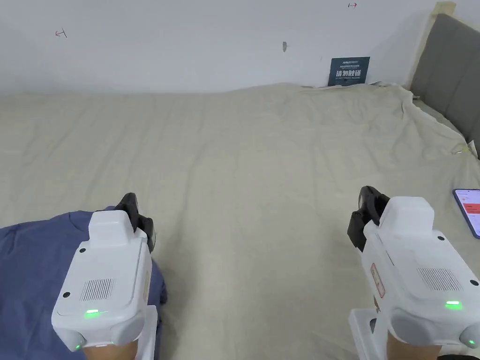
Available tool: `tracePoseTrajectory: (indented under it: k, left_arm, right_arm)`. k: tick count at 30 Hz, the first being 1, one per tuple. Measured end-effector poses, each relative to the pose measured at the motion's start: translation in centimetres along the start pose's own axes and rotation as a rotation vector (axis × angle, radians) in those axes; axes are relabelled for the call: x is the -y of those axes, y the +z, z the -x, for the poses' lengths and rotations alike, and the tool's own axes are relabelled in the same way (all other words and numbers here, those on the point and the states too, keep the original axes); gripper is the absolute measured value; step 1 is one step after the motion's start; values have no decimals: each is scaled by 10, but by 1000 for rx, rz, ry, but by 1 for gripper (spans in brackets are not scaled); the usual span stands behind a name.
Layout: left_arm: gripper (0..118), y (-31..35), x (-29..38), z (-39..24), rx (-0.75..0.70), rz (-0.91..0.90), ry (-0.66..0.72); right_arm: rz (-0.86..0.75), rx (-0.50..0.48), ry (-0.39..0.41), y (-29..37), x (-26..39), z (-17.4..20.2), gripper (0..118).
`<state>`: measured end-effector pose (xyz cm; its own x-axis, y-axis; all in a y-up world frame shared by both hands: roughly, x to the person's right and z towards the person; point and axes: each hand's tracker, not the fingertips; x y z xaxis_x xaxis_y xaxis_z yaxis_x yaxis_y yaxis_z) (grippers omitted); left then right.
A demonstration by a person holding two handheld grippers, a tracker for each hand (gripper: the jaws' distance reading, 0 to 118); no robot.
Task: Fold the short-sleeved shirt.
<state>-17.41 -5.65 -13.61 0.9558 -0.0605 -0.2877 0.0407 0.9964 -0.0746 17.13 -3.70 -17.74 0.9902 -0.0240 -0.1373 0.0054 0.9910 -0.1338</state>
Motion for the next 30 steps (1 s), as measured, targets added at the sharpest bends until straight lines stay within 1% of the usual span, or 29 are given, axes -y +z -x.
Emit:
tracePoseTrajectory:
  k: [25,27,28,29,30]
  left_arm:
    - [0,1,1,3,14,17,-9]
    - [0,-2,3,5,16,23,1]
    - [0,-3,2,7,28,36,38]
    - [0,-4,0,10,51,46,110]
    - [0,-3,-4,14,74,51,206]
  right_arm:
    - [12,-2,9,0,-2,-2,0]
    - [28,20,36,-1,-5,0,0]
    - [27,31,61,0,-7,2,0]
    - [16,50,108,1,-10,5,0]
    - [1,75,176,3,-13,10,0]
